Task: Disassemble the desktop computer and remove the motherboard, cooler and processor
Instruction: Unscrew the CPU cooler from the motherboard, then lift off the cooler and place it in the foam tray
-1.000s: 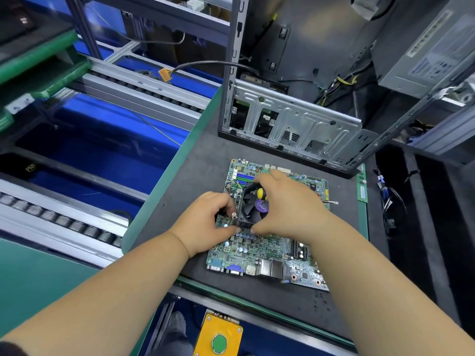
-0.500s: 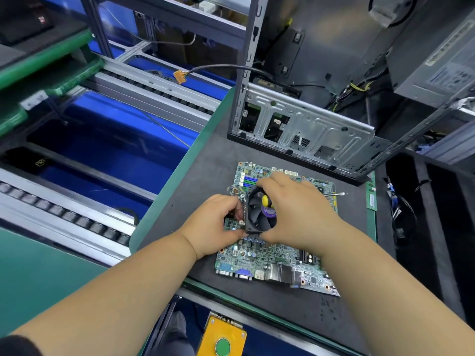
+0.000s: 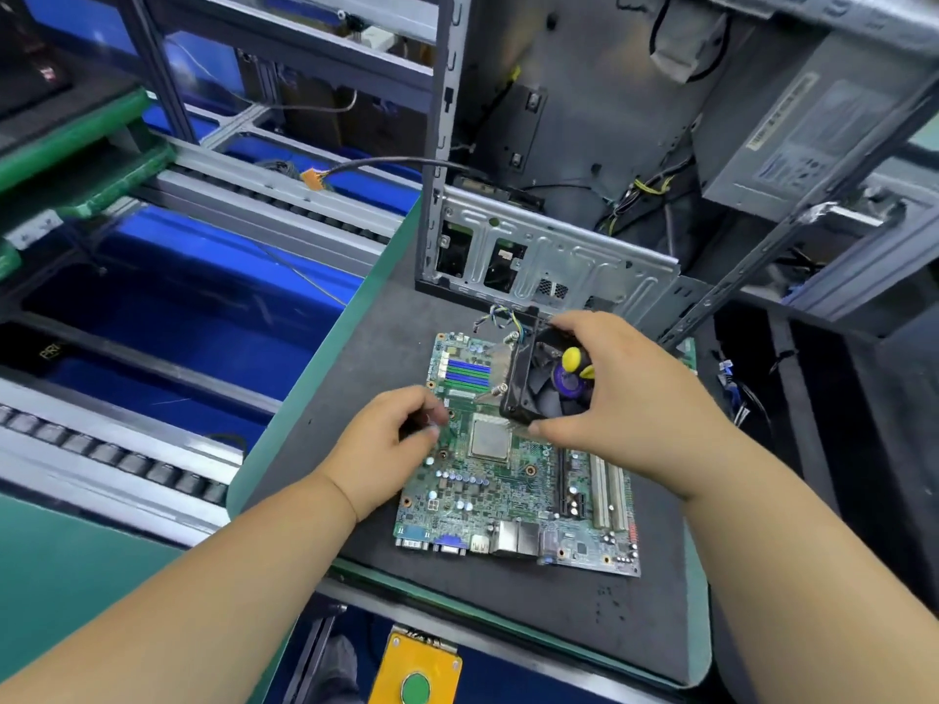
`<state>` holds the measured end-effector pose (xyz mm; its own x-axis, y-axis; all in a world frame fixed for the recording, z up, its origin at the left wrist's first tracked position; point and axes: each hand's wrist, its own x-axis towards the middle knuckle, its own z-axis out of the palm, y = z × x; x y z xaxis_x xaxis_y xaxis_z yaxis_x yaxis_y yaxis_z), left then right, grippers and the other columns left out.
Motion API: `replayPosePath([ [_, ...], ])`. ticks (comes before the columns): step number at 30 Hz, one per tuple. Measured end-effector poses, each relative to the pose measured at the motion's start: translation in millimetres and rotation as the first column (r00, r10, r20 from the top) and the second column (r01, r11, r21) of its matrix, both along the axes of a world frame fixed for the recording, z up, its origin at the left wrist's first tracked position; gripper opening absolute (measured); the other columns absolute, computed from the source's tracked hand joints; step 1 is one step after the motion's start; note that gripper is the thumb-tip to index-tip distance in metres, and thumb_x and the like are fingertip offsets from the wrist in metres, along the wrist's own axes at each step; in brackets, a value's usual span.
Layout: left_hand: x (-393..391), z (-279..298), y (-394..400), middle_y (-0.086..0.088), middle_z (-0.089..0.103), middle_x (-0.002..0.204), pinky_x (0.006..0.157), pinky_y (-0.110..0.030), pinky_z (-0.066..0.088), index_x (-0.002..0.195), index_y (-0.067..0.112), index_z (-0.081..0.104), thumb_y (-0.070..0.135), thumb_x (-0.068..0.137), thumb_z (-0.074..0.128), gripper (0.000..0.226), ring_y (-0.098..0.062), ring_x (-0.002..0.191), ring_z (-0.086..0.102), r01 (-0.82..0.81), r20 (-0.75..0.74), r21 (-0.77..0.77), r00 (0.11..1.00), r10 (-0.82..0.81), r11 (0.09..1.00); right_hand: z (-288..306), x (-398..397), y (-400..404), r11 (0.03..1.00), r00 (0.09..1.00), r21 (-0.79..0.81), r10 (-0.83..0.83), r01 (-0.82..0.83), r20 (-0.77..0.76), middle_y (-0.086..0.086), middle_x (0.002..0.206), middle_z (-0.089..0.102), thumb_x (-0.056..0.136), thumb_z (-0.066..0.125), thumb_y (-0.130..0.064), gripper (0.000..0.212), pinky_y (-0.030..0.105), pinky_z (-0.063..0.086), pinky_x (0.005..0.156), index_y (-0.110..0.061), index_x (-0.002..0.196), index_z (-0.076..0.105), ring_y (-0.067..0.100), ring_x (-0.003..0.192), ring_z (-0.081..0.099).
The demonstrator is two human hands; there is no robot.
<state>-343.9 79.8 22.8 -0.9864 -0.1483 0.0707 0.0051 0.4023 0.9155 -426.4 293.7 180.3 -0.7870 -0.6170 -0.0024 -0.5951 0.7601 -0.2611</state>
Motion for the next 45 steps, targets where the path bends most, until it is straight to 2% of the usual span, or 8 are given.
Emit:
replayPosePath([
  [5,-11,54,33,0.006,0.066,0.119,0.097,-0.033,0.045,0.115,0.033,0.061,0.047,0.09,0.048,0.031,-0.012,0.112,0.06,-0.009,0.058,0.446,0.998,-0.019,0.895,2,3,37,0.962,0.975,-0.244,-0.07,0.122,0.21,-0.028,0.117,0.047,0.055,0.082,-0.056,0.085,0.007,0.037,0.08,-0.045,0.129,0.042,-0.012,0.1,0.048],
  [11,-30,94,97,-0.007,0.06,0.132,0.106,-0.058,0.037,0.123,0.02,0.066,0.068,0.073,0.059,0.069,-0.031,0.12,0.057,-0.03,0.257,0.905,0.834,-0.488,0.424,2,10,86,0.839,0.905,-0.484,-0.021,0.247,0.425,-0.04,0.121,0.048,0.048,0.083,-0.057,0.083,0.016,0.045,0.088,-0.055,0.122,0.047,-0.014,0.112,0.049],
  [16,-36,99,142,-0.01,0.067,0.121,0.109,-0.056,0.033,0.11,0.019,0.073,0.057,0.069,0.069,0.056,-0.03,0.112,0.06,-0.121,0.357,0.862,0.836,-0.418,0.493,-9,7,133,0.662,0.82,-0.677,0.163,0.322,0.549,-0.025,0.119,0.058,0.067,0.078,-0.039,0.064,0.013,0.044,0.084,-0.044,0.126,0.054,-0.009,0.092,0.057],
  [20,-37,100,169,-0.012,0.063,0.116,0.107,-0.055,0.031,0.104,0.023,0.072,0.054,0.06,0.075,0.054,-0.034,0.104,0.048,-0.248,0.447,0.81,0.847,-0.287,0.531,-24,-8,173,0.543,0.813,-0.675,-0.027,0.5,0.581,-0.006,0.103,0.061,0.09,0.057,-0.028,0.02,0.023,0.04,0.078,-0.037,0.105,0.069,0.006,0.093,0.059],
  [26,-37,98,195,-0.008,0.068,0.112,0.094,-0.043,0.043,0.098,0.022,0.073,0.056,0.061,0.073,0.05,-0.031,0.098,0.059,-0.33,0.471,0.813,0.858,-0.206,0.48,-58,-23,214,0.723,0.914,-0.56,-0.304,0.404,0.267,-0.016,0.098,0.053,0.092,0.056,-0.041,0.018,0.021,0.041,0.079,-0.043,0.108,0.064,0.0,0.092,0.054],
  [32,-38,94,205,-0.011,0.068,0.109,0.094,-0.043,0.046,0.079,0.02,0.078,0.062,0.068,0.067,0.045,-0.031,0.101,0.062,-0.424,0.545,0.793,0.815,-0.196,0.438,-106,-16,223,0.967,0.987,-0.214,-0.153,0.138,-0.054,0.003,0.095,0.05,0.089,0.06,-0.01,0.03,0.034,0.046,0.074,-0.016,0.119,0.064,0.026,0.087,0.054],
  [41,-57,87,212,-0.009,0.068,0.112,0.095,-0.043,0.044,0.116,0.021,0.064,0.06,0.065,0.069,0.064,-0.029,0.095,0.063,-0.323,0.532,0.766,0.803,-0.267,0.557,-143,7,222,0.99,0.987,-0.066,-0.118,0.126,0.112,-0.006,0.11,0.048,0.086,0.06,-0.039,0.048,0.03,0.042,0.092,-0.032,0.133,0.053,0.018,0.107,0.047],
  [45,-65,87,215,-0.012,0.069,0.111,0.083,-0.043,0.049,0.101,0.027,0.073,0.057,0.062,0.076,0.05,-0.028,0.089,0.062,-0.199,0.48,0.74,0.826,-0.297,0.642,-105,-1,220,0.874,0.924,-0.325,-0.289,0.361,0.25,-0.008,0.111,0.05,0.09,0.057,-0.024,0.043,0.031,0.041,0.096,-0.028,0.132,0.054,0.01,0.107,0.049],
])
